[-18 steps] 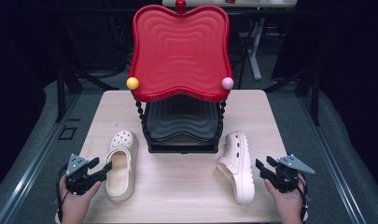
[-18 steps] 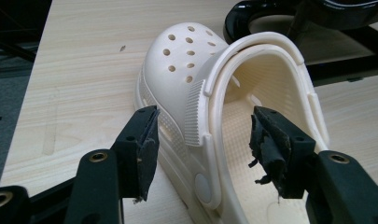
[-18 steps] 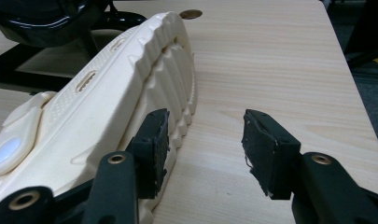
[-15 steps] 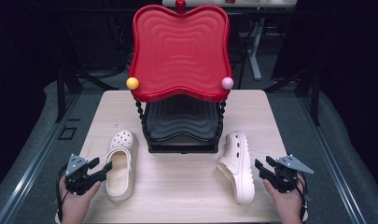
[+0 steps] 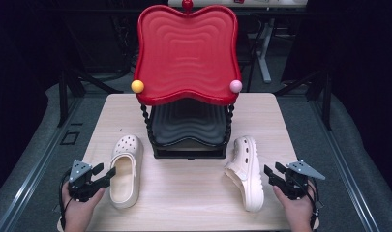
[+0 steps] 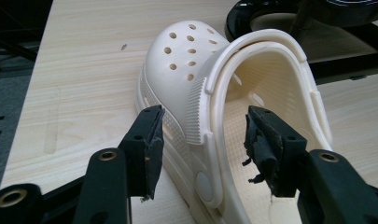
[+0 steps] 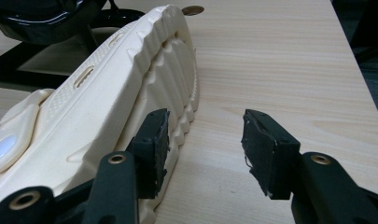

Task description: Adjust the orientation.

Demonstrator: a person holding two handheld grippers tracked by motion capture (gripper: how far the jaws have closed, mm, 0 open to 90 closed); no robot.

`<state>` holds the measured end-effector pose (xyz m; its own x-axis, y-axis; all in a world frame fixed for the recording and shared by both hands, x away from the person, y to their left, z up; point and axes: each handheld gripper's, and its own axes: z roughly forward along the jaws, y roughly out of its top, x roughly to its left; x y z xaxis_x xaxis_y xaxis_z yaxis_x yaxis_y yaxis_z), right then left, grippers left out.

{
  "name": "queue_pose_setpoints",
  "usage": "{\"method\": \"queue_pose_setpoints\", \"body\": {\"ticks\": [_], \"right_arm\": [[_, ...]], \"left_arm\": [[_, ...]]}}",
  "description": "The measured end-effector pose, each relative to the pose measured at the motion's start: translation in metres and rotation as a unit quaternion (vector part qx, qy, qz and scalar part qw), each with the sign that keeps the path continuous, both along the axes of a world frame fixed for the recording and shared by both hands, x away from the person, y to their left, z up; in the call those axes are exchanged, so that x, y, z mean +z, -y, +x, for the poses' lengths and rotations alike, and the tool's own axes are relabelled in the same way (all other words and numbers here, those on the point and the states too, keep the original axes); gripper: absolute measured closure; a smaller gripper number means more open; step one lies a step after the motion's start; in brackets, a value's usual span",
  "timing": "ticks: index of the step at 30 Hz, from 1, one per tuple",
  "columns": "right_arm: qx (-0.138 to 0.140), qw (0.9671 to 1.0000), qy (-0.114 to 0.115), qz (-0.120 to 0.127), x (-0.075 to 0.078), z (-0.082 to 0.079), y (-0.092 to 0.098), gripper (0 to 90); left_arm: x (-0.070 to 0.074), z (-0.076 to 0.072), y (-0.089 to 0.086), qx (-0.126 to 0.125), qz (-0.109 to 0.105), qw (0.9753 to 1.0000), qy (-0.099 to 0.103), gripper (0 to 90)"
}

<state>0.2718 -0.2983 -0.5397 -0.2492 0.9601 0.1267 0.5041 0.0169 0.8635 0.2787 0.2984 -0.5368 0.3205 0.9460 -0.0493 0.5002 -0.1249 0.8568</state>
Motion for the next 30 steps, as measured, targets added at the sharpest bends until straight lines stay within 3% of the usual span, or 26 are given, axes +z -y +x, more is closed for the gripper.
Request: {"method": "queue_pose_setpoints", "body": {"ticks": [7, 12, 17, 24, 30], "right_arm": [[0.000, 1.0000, 0.000, 0.006, -0.001, 0.001, 0.000, 49.7], [0.000, 1.0000, -0.001, 0.009, -0.001, 0.001, 0.000, 49.7], [0.001, 1.0000, -0.003, 0.007, -0.001, 0.001, 0.000, 49.7], [0.002, 0.9999, -0.005, 0.009, -0.002, 0.002, -0.001, 49.7], [0.000, 0.9999, -0.004, 0.015, -0.002, 0.002, -0.001, 49.8]], "left_arm": [[-0.001, 0.006, 0.006, 0.002, 0.023, 0.9997, -0.003, 52.6], [-0.002, 0.009, 0.014, 0.000, 0.021, 0.9997, -0.007, 56.0], [-0.003, 0.017, 0.018, 0.013, 0.033, 0.9993, -0.009, 57.9], [-0.005, 0.024, 0.029, 0.031, 0.087, 0.9957, -0.005, 67.0], [-0.003, 0.022, 0.028, 0.027, 0.087, 0.9958, 0.000, 72.8]]}}
